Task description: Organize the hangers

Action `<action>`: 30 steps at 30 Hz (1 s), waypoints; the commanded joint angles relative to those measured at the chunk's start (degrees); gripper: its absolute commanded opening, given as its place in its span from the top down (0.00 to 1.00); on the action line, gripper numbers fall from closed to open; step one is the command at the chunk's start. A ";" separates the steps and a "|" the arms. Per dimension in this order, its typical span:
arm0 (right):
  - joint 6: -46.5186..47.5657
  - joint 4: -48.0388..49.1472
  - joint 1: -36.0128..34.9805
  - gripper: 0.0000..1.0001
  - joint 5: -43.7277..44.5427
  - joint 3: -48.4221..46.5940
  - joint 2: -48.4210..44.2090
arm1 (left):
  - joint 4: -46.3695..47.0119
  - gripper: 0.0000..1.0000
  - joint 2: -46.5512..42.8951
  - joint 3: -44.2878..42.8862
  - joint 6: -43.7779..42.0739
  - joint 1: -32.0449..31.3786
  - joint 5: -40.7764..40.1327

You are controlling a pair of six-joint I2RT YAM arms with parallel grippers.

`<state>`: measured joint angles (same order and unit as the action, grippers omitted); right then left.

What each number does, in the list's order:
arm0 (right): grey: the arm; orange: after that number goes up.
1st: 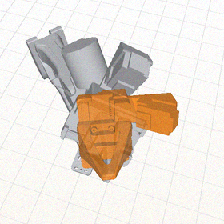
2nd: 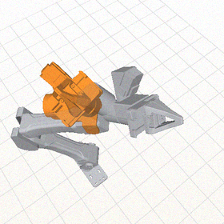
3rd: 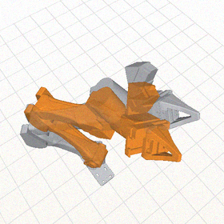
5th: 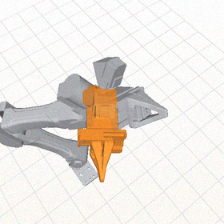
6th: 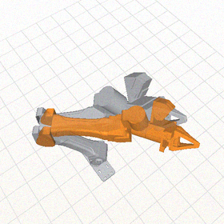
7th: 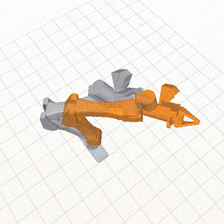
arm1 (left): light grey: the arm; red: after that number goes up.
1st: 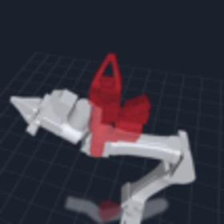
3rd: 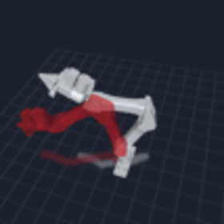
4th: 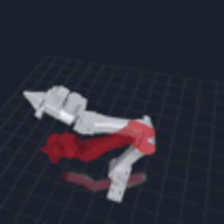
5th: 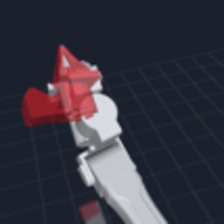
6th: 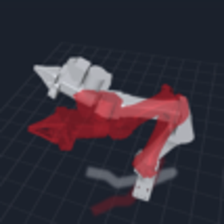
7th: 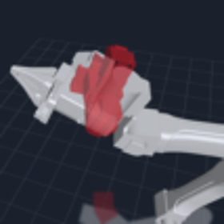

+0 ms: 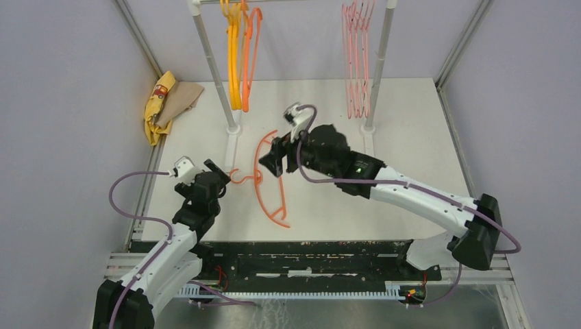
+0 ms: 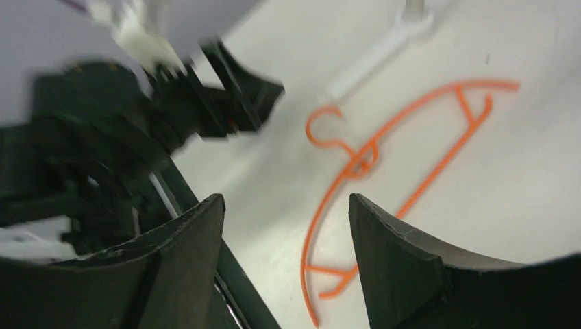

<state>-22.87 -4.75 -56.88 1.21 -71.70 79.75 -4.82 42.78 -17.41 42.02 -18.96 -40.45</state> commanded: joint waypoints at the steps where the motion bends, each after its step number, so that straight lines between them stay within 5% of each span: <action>1: 2.91 -7.33 -4.07 0.27 5.60 5.82 6.11 | 2.87 0.04 3.04 -0.91 -3.33 0.33 -2.22; 13: 3.87 -6.73 -12.89 0.32 11.85 -1.05 27.93 | 2.62 0.04 4.57 -1.51 -3.35 0.33 -2.15; 24: 4.77 -5.85 -12.99 0.35 14.96 -6.13 35.77 | 2.59 0.04 1.98 -0.77 -3.25 0.33 -0.84; 27: 3.86 -6.48 -12.74 0.47 14.94 -6.38 37.12 | 2.33 0.04 1.55 -0.69 -3.17 0.35 -0.69; 30: 1.86 -6.19 -12.18 0.74 13.90 -5.60 37.74 | 2.19 0.04 0.95 -0.44 -3.09 0.33 -0.69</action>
<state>-19.44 -11.81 -69.65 14.13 -76.18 116.33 -4.19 45.01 -17.41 42.02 -18.96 -40.32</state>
